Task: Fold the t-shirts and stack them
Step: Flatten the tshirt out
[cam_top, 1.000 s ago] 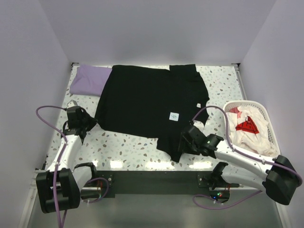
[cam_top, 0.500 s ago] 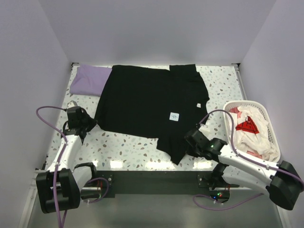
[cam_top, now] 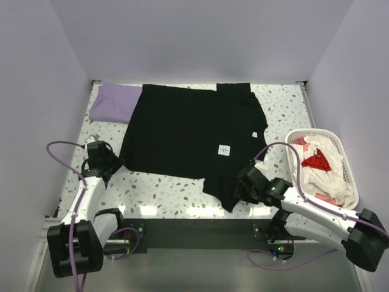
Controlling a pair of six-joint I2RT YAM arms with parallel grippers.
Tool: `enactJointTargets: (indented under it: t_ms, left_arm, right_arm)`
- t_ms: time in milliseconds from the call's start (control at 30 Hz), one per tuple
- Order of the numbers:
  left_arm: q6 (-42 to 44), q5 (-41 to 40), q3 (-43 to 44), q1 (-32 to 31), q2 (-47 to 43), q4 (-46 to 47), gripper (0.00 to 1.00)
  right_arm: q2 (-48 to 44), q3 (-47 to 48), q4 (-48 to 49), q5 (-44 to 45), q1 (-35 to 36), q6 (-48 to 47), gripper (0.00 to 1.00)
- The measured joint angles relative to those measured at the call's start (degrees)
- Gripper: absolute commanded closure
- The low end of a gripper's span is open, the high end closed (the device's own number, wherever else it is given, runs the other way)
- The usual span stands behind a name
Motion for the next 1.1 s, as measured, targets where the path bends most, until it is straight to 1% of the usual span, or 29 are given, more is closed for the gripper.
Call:
enactJointTargets:
  t_ms: [100,233,300,333,367,400,467,533,633,800,867,1100]
  left_arm:
    - [0.0,-0.02,0.0,0.0,-0.02,-0.02,1.0]
    - [0.02,-0.13,0.0,0.0,-0.13,-0.17,1.0]
    - [0.02,-0.15,0.0,0.0,-0.13,-0.31,1.0]
    - [0.0,-0.15,0.0,0.02,-0.13,-0.35,1.0]
    - [0.02,-0.15,0.0,0.02,-0.13,-0.37,1.0]
    - [0.02,-0.15,0.0,0.04,-0.13,-0.39,1.0]
    - [0.02,-0.22,0.0,0.04,-0.15,-0.44,1.0]
    - [0.02,-0.52,0.0,0.04,-0.33,-0.55,1.0]
    - [0.0,-1.01,0.0,0.07,-0.92,-0.98,1.0]
    - [-0.44,-2.19,-0.02,0.13,-2.34,-2.54,1.0]
    - [-0.94,-2.67,-0.37,0.15,-3.34,-3.28,1.0]
    - [-4.59,-5.11,-1.29,0.15,-7.76,-7.43,1.0]
  right_arm:
    - [3.96,-1.75,3.19,-1.64,0.02,0.55,0.51]
    - [3.15,-2.84,6.32,-2.12,0.02,1.77,0.55]
    - [2.91,-3.45,7.34,-2.08,0.02,2.4,0.69]
    - [2.99,-3.67,7.72,-2.1,0.02,2.64,0.79]
    - [3.3,-3.78,7.93,-2.05,0.02,2.95,0.95]
    - [3.61,-3.87,7.98,-2.03,0.02,3.21,1.0]
    - [3.78,-3.82,7.3,-1.68,0.02,4.07,1.0]
    - [2.47,-3.32,4.57,-0.48,0.02,4.04,1.0]
    - [-2.84,-1.38,-1.84,2.36,0.02,3.82,1.0]
    - [-12.44,5.35,-11.65,6.43,0.02,3.04,1.0]
    - [-14.23,7.69,-14.97,7.17,0.02,2.93,1.0]
    - [-19.58,9.64,-24.15,7.41,0.02,3.02,1.0]
